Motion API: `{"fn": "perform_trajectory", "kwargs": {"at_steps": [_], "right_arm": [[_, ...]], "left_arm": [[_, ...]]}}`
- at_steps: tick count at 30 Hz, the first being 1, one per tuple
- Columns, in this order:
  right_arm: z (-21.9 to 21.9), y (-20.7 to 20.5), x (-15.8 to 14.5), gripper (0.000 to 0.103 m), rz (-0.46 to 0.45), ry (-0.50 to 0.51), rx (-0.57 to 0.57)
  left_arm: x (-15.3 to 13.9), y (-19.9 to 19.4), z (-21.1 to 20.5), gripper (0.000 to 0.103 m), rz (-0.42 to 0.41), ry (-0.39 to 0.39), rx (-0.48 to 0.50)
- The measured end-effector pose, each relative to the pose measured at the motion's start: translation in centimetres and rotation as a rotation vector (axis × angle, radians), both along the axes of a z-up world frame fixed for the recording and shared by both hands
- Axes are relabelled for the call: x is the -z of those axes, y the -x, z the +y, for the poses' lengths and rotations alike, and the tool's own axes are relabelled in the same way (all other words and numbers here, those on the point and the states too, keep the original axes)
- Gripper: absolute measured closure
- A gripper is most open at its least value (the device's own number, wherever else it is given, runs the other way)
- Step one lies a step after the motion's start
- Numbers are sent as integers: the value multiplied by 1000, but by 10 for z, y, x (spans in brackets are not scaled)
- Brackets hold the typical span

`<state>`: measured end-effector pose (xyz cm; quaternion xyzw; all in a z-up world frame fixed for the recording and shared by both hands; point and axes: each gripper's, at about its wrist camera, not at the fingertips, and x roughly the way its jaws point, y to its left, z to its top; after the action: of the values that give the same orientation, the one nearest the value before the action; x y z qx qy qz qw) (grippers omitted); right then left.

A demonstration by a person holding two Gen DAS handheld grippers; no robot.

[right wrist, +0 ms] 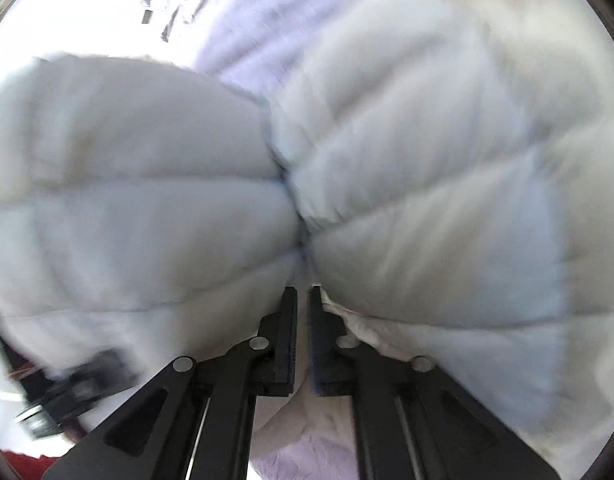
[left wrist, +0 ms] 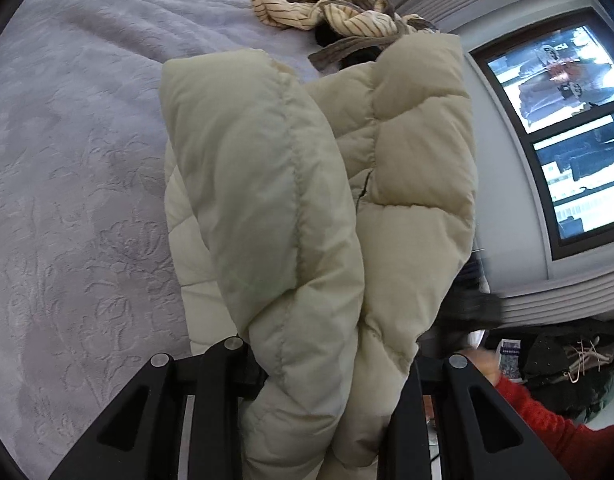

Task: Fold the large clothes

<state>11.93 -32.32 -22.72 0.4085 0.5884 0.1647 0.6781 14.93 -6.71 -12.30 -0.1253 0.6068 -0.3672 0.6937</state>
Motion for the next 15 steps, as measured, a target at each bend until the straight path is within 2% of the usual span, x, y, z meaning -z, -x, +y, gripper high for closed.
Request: {"fn": "perform_trajectory", "kwargs": {"at_steps": [2, 3, 4, 5, 6, 10, 12, 13, 14, 15], "right_arm": [[-18, 4, -26, 92, -51, 33, 14], [-24, 7, -34, 88, -65, 51, 23], [-35, 13, -46, 65, -81, 86, 42], [-46, 21, -56, 36, -97, 128, 64], [-53, 26, -62, 32, -109, 158, 81], [-97, 56, -79, 37, -125, 357, 163], [-119, 64, -67, 57, -88, 391, 185], [-126, 68, -56, 78, -55, 383, 185], [-129, 68, -47, 89, -33, 363, 180], [-131, 70, -32, 90, -15, 327, 174]], "left_arm": [[0, 0, 0, 74, 1, -8, -2], [1, 1, 2, 74, 0, -13, -3], [2, 2, 7, 74, 1, -15, -3], [1, 2, 5, 74, 1, -18, -3], [1, 2, 4, 74, 1, -21, -3], [-2, 0, -7, 74, 7, -31, -6], [-3, -3, -10, 74, 10, -37, -5], [-4, -3, -15, 74, 9, -46, 0], [-6, -3, -19, 74, 9, -51, 5], [-7, -3, -25, 74, 8, -58, 14]]}}
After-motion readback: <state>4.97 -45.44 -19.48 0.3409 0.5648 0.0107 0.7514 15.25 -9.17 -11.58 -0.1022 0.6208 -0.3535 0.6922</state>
